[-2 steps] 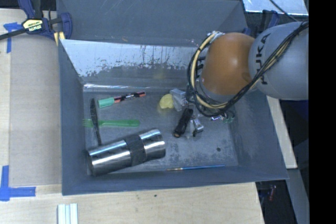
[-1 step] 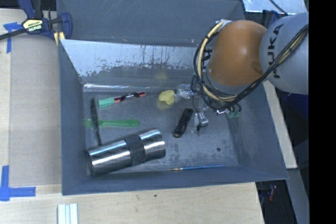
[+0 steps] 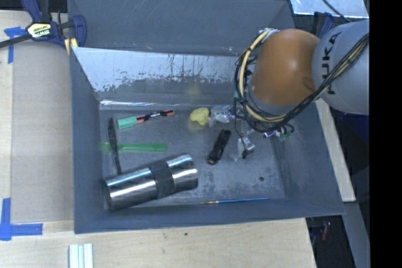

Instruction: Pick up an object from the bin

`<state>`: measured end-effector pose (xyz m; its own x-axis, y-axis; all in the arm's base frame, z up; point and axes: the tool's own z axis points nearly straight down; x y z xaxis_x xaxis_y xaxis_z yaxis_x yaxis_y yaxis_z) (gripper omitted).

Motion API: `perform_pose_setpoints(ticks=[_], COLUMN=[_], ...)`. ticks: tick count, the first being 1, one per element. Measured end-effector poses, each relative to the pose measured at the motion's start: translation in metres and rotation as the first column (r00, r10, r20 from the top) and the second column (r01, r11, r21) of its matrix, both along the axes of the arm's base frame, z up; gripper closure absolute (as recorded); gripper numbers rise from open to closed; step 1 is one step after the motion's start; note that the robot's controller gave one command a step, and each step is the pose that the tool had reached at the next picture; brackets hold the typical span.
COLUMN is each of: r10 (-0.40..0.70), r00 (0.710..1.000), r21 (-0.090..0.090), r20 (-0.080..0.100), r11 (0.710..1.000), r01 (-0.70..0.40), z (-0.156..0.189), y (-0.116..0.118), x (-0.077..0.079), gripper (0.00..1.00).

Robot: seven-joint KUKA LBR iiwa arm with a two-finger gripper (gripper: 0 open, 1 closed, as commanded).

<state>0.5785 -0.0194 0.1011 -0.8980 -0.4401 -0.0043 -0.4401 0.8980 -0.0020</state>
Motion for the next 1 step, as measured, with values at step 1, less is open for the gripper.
perform_pose_setpoints(ticks=[1], r10=[0.196], r00=[0.981], r21=[-0.001], r20=[0.006], r11=[0.981], r01=[-0.196], z=[-0.0309], y=[0.0088], x=[-0.0033], gripper=[0.00])
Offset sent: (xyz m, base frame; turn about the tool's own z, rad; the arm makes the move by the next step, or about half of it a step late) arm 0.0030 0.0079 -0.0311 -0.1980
